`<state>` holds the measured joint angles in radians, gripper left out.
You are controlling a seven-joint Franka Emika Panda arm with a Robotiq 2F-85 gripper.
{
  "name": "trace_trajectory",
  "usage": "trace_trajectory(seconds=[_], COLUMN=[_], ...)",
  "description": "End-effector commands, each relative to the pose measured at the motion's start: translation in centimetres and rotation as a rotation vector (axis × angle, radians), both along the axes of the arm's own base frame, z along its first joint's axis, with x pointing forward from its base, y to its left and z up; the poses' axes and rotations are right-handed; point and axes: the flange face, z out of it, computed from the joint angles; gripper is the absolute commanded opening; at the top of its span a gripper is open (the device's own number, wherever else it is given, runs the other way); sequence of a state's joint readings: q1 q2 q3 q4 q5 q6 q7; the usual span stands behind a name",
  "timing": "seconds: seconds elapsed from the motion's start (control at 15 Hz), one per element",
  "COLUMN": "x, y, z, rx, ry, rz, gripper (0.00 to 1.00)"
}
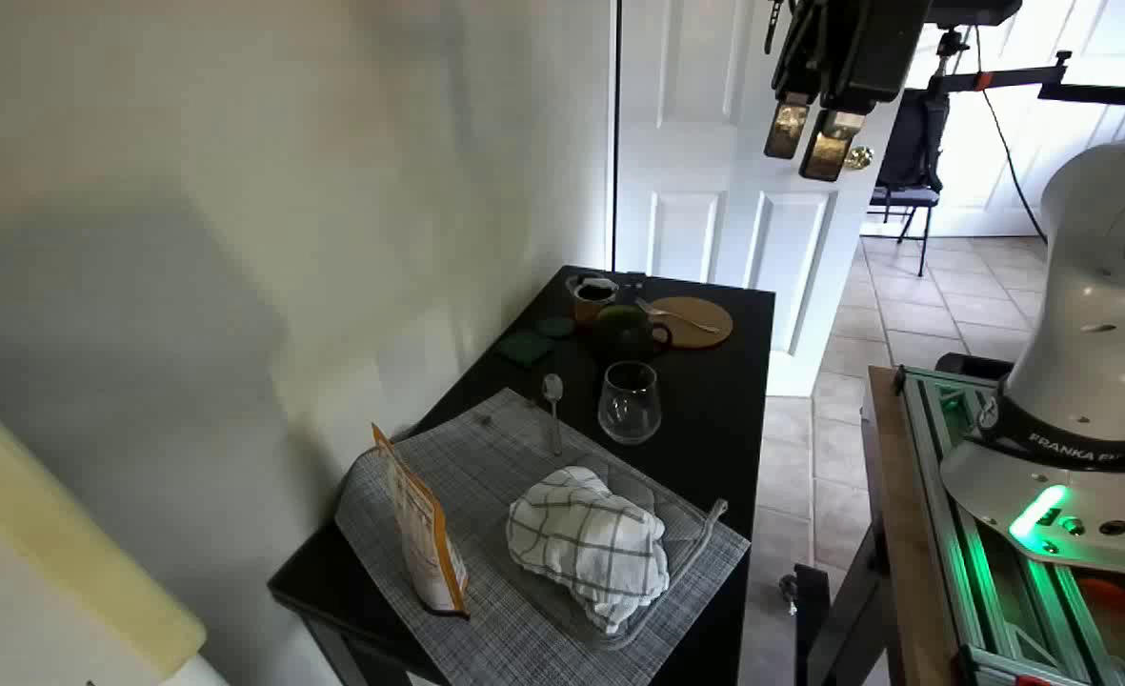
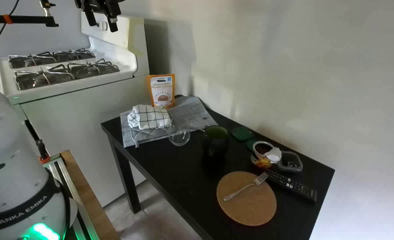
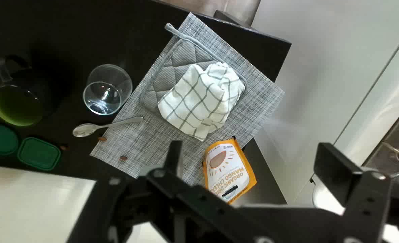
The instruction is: Move the black mug to the left then put a bean inside the can
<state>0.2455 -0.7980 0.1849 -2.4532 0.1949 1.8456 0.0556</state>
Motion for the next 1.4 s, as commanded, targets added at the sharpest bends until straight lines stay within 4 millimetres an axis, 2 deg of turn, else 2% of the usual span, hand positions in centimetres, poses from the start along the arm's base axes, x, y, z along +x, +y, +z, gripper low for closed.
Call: trace_trajectory(seconds=[0.0,1.27,1.33], x=[0.0,0.0,-0.1], y=[0.0,0.0,-1.0], z=[0.1,0.1,0.1], rx=[-0.001,0.0,0.004], ry=[0.001,0.001,-0.008], rz=[0.0,0.0,-0.007], gripper=[1.0,1.0,1.0])
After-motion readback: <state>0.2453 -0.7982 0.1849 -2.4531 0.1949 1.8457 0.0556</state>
